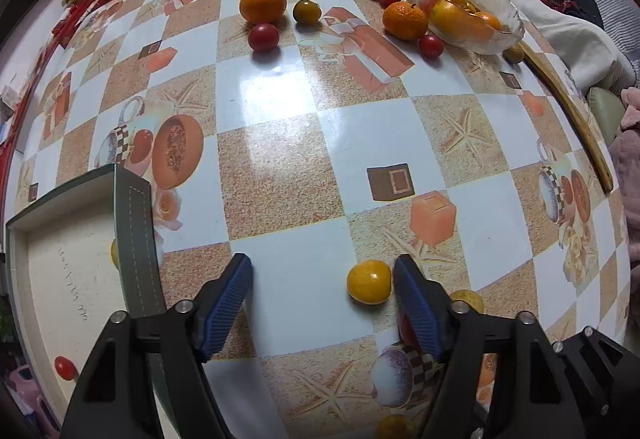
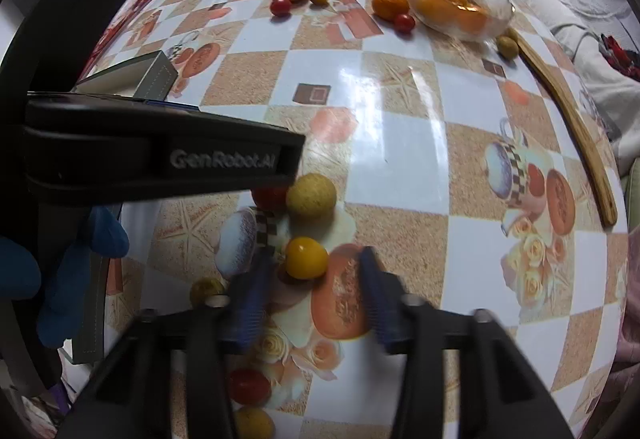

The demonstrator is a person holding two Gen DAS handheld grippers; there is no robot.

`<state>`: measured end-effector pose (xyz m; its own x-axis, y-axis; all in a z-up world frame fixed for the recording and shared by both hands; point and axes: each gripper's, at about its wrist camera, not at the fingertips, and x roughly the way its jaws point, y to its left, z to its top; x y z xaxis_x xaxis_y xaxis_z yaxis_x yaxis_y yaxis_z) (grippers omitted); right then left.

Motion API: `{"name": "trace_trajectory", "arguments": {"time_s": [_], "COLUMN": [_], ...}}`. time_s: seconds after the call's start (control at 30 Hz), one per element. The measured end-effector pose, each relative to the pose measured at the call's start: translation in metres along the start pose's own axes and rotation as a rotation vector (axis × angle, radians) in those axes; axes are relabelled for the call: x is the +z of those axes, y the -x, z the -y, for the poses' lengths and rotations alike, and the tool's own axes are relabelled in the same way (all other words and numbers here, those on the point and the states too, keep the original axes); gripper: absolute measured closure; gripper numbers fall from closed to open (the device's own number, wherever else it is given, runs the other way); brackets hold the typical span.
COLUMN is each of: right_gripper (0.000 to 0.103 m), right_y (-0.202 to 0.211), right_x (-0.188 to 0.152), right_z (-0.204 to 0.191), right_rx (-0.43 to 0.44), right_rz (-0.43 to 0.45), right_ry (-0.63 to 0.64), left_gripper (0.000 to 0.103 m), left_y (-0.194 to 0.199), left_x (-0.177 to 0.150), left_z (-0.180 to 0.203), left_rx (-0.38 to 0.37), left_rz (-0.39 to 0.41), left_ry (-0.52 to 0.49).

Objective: Organize fruits
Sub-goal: 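Return both tools to the table and grasp a yellow tomato with each tool, then carry both yellow tomatoes into the cream tray and open both tools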

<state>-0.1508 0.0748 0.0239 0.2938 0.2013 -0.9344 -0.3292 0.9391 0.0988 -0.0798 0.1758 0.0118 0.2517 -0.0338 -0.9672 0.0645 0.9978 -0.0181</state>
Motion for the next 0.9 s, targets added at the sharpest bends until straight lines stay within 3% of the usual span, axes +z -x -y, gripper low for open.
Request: {"name": "trace_trajectory", "arguments": {"time_s": [0.07, 0.13, 0.33, 0.47, 0.9], "right_gripper": [0.081, 0.080, 0.080, 0.080, 0.080], "right_y": [-0.001, 0.001, 0.007, 0.010, 0.018], "right_x": [0.001, 0.000, -0.004, -0.003, 0.007], "right_z": [-0.003, -0.001, 0.017, 0.027, 0.048], "right_rx": [0.003, 0.018, 0.056, 0.070, 0.134], "right_rz": [0.002, -0.001, -0.022, -0.027, -0.049], "right_ry": [0.017, 0.009, -0.054, -0.086, -0.199], "left_gripper": [0.035, 0.039, 0.070, 0.078, 0.080], "left_y": [0.000, 0.000, 0.004, 0.004, 0.039], "left_x": [0.000, -0.001, -0.005, -0.003, -0.021], "left_z": [0.000, 0.001, 0.017, 0.024, -0.005], "left_rx": [0.005, 0.003, -0.008, -0.025, -0.083], "left_rz": [0.000, -0.002, 0.011, 0.013, 0.049], "left_ry": [-0.002, -0.005, -0.061, -0.057, 0.022]}}
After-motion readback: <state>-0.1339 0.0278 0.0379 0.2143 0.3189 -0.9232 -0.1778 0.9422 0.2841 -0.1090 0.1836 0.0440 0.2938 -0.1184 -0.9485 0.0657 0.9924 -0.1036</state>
